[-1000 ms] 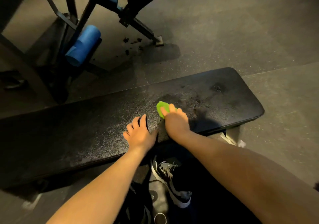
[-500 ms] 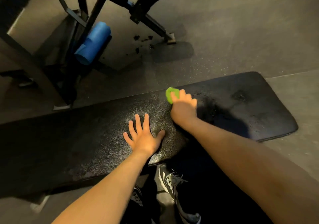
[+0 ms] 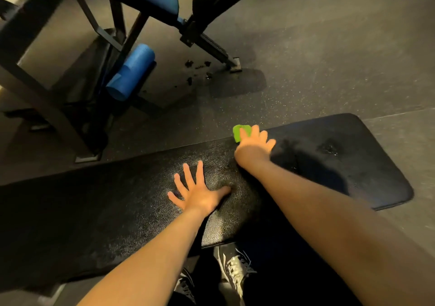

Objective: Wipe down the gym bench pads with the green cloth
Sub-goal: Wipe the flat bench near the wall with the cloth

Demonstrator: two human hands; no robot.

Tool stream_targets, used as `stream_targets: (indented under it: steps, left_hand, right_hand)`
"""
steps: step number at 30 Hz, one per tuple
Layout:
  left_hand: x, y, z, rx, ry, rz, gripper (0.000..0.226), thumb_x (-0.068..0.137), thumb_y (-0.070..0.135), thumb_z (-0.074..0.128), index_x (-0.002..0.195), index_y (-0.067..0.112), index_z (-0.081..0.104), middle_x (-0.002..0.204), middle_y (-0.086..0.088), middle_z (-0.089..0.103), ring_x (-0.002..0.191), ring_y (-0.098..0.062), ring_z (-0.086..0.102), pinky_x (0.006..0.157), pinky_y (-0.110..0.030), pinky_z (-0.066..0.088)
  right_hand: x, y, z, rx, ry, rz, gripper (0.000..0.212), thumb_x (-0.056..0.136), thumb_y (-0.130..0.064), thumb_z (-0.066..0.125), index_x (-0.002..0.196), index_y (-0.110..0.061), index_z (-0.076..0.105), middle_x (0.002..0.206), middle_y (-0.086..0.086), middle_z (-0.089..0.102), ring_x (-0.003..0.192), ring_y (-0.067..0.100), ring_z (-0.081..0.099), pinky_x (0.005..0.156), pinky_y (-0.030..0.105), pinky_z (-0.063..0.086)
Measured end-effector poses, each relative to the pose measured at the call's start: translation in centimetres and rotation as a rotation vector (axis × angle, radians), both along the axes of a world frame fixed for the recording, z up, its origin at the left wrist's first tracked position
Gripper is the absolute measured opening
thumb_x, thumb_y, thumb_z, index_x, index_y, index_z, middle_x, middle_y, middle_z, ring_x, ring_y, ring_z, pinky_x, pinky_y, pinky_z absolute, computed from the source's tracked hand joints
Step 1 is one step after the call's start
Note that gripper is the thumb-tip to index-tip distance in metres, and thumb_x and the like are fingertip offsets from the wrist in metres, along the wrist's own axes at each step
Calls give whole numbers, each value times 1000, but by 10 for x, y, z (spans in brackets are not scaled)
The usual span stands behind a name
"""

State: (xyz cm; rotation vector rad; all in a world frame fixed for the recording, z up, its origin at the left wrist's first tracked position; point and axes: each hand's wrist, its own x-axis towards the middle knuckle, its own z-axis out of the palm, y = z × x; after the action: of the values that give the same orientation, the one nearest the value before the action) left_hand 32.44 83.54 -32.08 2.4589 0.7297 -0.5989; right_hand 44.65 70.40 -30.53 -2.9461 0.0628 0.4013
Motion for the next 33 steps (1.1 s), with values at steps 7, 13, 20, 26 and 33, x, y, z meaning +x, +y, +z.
stream_targets:
  steps: [7, 13, 20, 26, 33]
  left_hand:
    - [1, 0, 2, 30, 41, -34, 118, 70, 80, 60, 152, 49, -19, 157, 11, -39, 144, -25, -38, 114, -63, -18]
    - [2, 1, 2, -3, 52, -53, 117, 69, 83, 60, 149, 55, -21, 155, 11, -43, 143, -26, -40, 113, -63, -20]
    - [3, -2, 2, 57, 57, -48, 112, 72, 81, 56, 149, 54, -21, 155, 10, -44, 143, -27, -40, 114, -63, -18]
    - [21, -11, 18, 79, 148, -74, 112, 78, 77, 58, 155, 42, -15, 162, -1, -32, 148, -33, -29, 118, -61, -12]
    - [15, -55, 3, 3, 30, -145, 103, 86, 77, 46, 154, 40, -21, 157, 1, -40, 144, -30, -38, 115, -59, -19]
  right_hand:
    - [-32, 61, -3, 57, 5, 488, 51, 99, -40, 41, 148, -41, 26, 147, 7, 25, 128, 32, 29, 101, 55, 23]
    - [20, -8, -5, 7, -35, 60, 50, 88, -21, 48, 136, -36, 44, 137, 9, 32, 123, 32, 32, 100, 52, 26]
    - [-13, 22, -6, 82, -39, 226, 59, 88, -22, 50, 144, -33, 34, 142, 11, 26, 124, 35, 30, 103, 55, 25]
    - [-35, 16, -8, 30, -47, 477, 79, 85, -30, 62, 151, -44, 20, 150, 3, 22, 130, 31, 26, 103, 54, 21]
    - [1, -67, -2, -13, -52, 54, 61, 87, -17, 52, 140, -42, 40, 143, 5, 34, 127, 31, 32, 103, 54, 24]
